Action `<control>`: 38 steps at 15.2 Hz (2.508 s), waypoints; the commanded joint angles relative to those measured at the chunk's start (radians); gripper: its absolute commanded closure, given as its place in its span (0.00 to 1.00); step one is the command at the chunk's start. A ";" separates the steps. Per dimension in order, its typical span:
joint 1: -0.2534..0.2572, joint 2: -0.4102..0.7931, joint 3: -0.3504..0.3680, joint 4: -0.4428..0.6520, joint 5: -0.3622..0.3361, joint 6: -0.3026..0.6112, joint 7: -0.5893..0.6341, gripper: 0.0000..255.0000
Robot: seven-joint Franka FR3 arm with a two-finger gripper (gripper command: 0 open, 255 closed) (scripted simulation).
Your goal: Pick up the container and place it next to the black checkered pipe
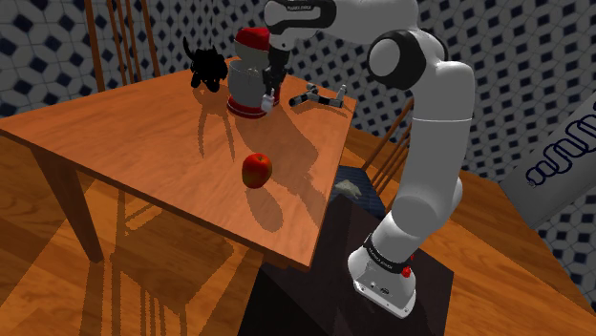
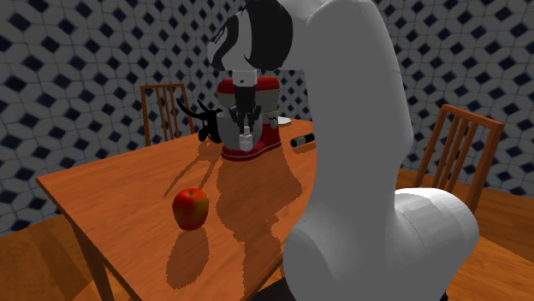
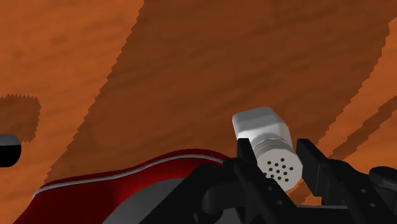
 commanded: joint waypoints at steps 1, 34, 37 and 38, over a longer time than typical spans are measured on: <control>-0.001 -0.005 -0.001 0.019 -0.001 -0.024 0.000 1.00; -0.337 0.250 -0.075 0.529 0.064 -0.287 -0.360 1.00; -0.360 0.276 -0.076 0.540 0.068 -0.273 -0.383 1.00; -0.356 0.267 -0.077 0.511 0.067 -0.253 -0.384 1.00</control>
